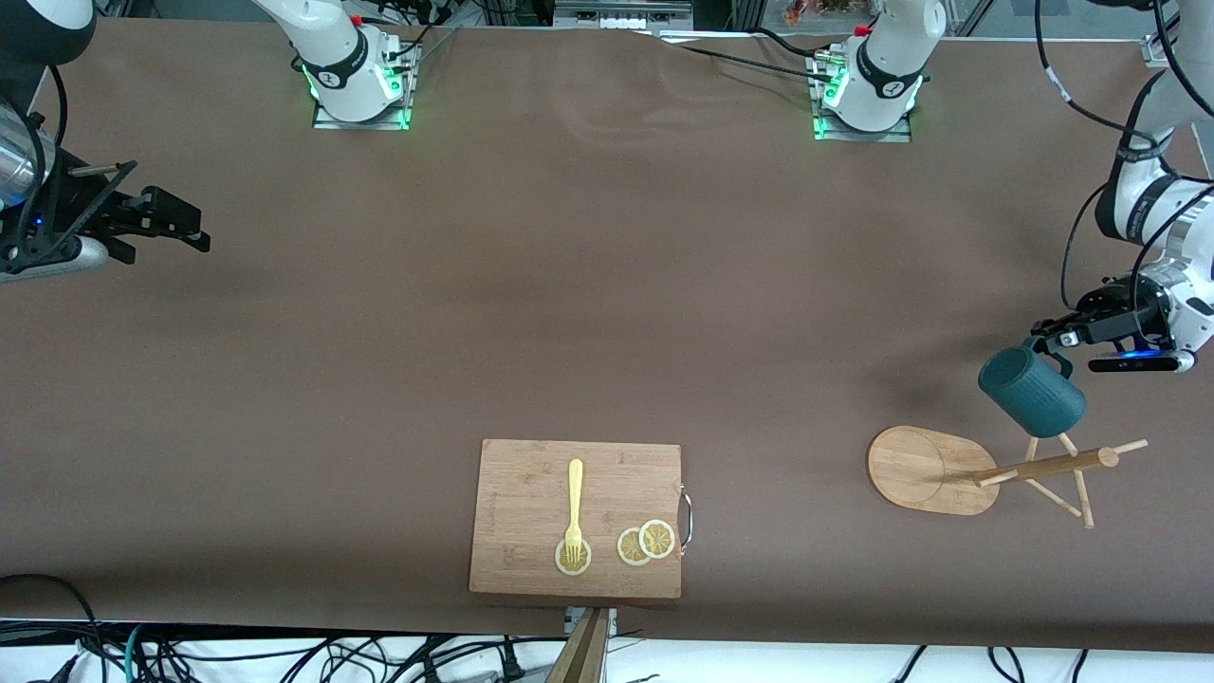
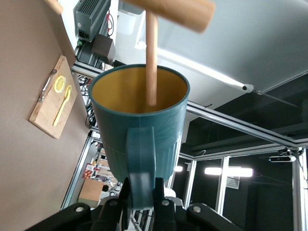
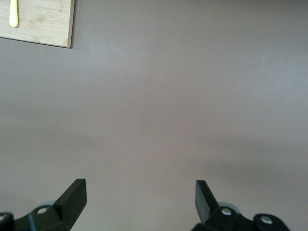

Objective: Pass cup and hang on rack
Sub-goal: 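Lower the mug onto a rack peg with the left gripper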

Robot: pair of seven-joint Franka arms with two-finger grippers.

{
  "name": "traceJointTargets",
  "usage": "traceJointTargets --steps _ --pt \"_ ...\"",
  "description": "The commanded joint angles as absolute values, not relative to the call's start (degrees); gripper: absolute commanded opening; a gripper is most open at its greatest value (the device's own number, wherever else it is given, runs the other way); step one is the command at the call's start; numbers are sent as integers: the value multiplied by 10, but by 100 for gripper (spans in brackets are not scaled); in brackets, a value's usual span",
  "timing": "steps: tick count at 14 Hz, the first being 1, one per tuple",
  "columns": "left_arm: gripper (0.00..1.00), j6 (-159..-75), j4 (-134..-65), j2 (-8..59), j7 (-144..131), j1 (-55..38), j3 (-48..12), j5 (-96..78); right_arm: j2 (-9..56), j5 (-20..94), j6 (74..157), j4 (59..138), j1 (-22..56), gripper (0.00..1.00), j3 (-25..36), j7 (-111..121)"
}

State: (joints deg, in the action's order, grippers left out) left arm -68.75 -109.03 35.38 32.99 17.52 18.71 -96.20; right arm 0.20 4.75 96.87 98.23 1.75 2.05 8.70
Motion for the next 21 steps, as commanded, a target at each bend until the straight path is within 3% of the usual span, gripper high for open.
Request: traceJointTargets --steps 1,6,9,11,12,13,14,17,21 --pt "0 -657 -1042 395 324 185 183 -981 3 55 963 974 21 100 18 81" --pt "0 -650 -1026 422 323 194 183 -1008 5 44 990 973 36 100 21 82" --pt "18 -637 -1026 445 325 196 183 -1033 11 45 974 975 30 100 25 83" --pt "51 -633 -1026 453 332 196 183 -1036 8 49 932 973 27 100 48 83" --pt "62 -632 -1026 454 332 196 183 -1036 7 59 926 973 27 100 68 89" --pt "92 -632 -1026 454 332 196 183 -1034 -10 66 894 976 27 100 82 89" --pt "100 -631 -1026 454 333 196 183 -1032 -29 61 863 971 27 100 90 89" --pt "100 -607 -1027 452 337 196 185 -1009 -27 45 855 931 29 100 91 81" --pt "100 -603 -1027 417 442 204 187 -842 -2 50 894 919 25 100 100 78"
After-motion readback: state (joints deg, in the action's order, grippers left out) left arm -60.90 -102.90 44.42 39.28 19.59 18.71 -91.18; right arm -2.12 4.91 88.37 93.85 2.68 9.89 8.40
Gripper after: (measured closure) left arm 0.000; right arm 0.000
